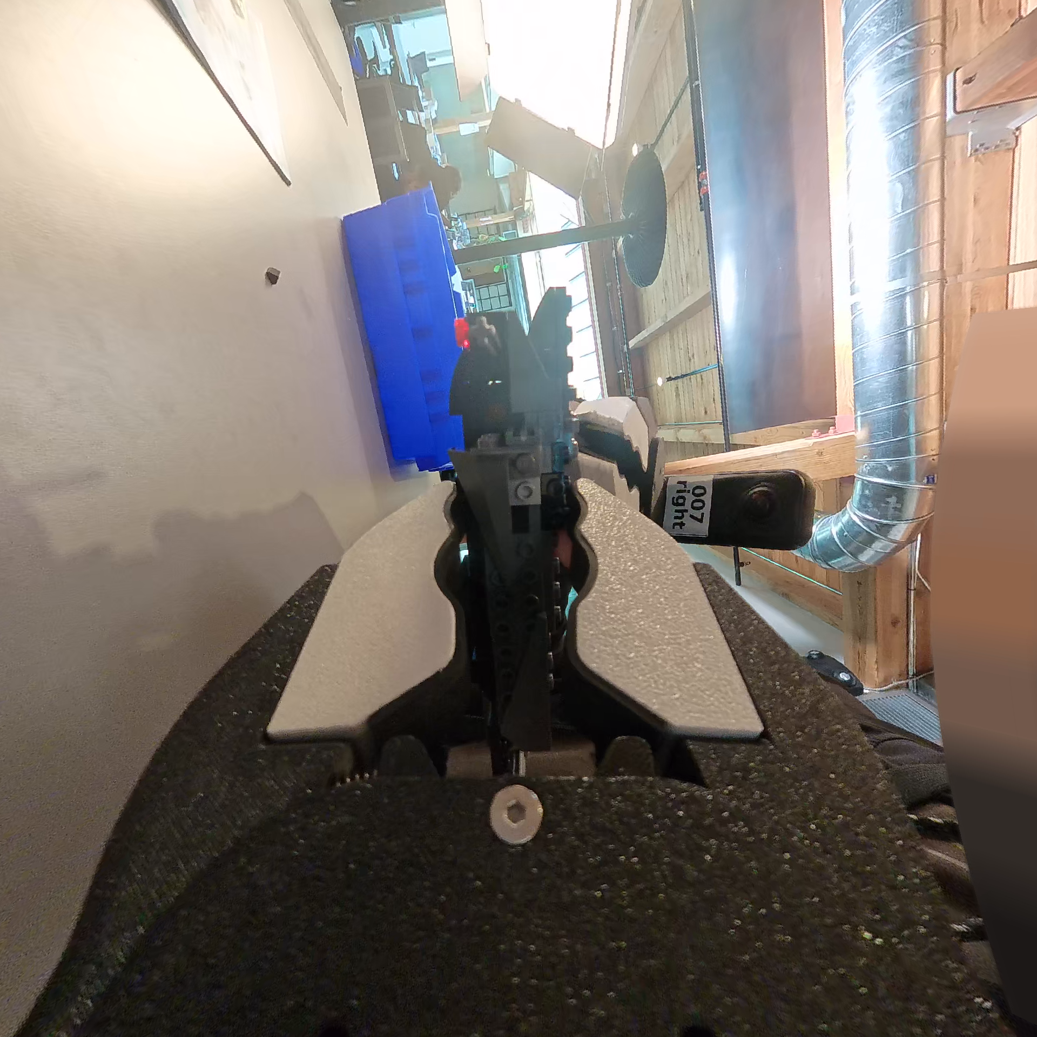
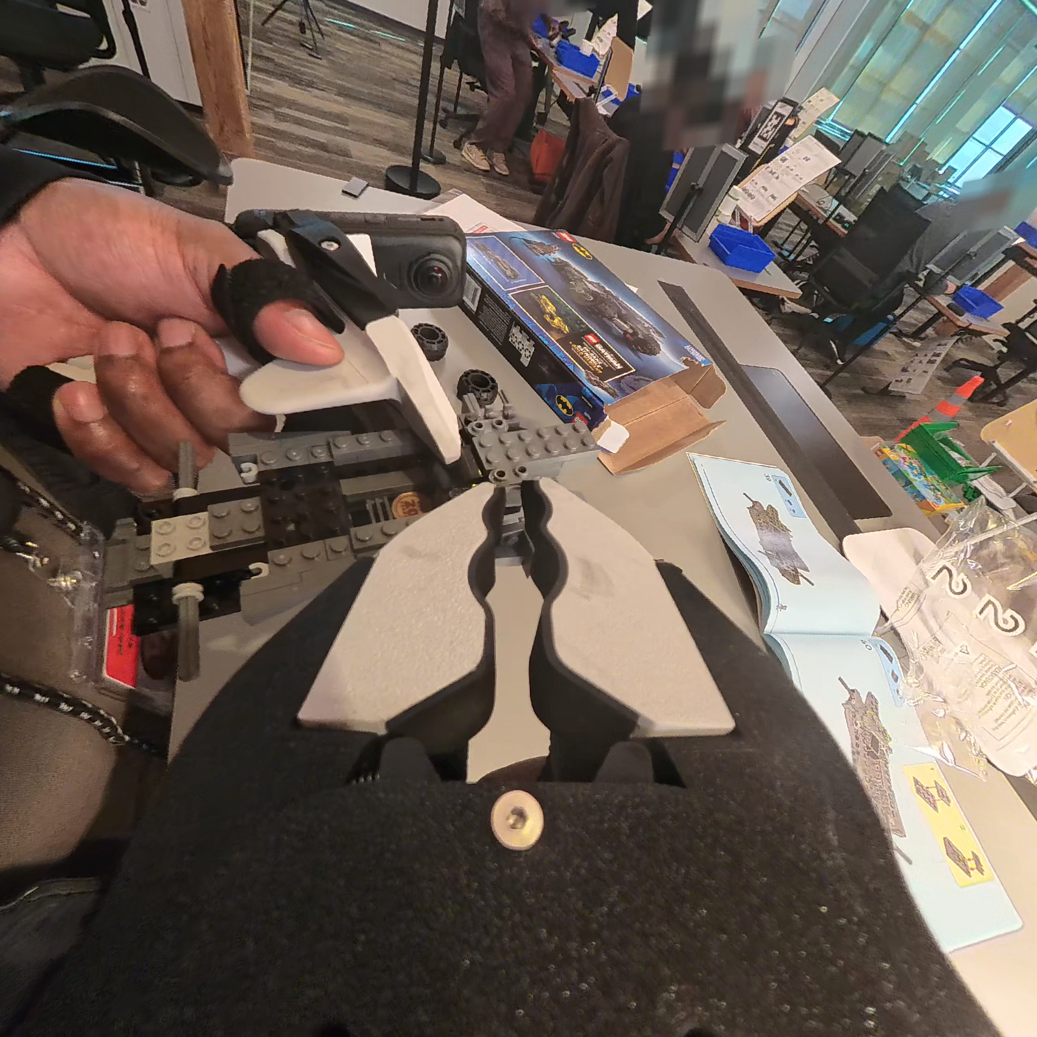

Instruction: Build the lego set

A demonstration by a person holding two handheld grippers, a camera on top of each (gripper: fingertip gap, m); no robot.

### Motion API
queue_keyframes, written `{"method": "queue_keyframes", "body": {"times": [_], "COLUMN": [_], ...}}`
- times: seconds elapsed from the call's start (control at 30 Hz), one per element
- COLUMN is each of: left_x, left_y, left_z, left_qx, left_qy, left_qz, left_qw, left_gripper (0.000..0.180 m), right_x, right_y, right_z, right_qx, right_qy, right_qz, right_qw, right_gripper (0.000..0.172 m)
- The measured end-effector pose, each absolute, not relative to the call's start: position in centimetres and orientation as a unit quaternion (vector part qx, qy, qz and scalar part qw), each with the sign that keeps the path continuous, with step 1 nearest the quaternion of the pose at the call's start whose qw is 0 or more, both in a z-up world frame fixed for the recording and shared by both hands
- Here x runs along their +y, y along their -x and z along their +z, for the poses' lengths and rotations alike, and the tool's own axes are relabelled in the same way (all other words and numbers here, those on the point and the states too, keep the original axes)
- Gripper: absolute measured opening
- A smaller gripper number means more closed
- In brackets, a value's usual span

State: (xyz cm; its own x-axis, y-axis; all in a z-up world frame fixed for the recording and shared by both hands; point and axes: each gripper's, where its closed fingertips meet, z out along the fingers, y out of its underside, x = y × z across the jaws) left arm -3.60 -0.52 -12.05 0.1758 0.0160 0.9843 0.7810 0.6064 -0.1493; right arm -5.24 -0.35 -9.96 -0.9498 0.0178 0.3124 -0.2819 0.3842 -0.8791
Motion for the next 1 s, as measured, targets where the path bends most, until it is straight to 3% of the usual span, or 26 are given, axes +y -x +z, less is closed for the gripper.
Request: {"method": "queue_keyframes", "body": {"times": [1.0], "left_x": [-1.1], "left_y": [4.0], "left_z": [-13.2], "left_qx": [-0.605], "left_qy": [0.307], "left_qz": [-0.315], "left_qw": [0.664], "left_gripper": [0.035], "right_x": [-0.7], "right_y": [5.5], "right_z": [-10.5], "right_qx": [-0.813], "right_qy": [-0.066], "right_qz": [0.571], "right_qw": [0.091], "right_gripper": [0.009]}}
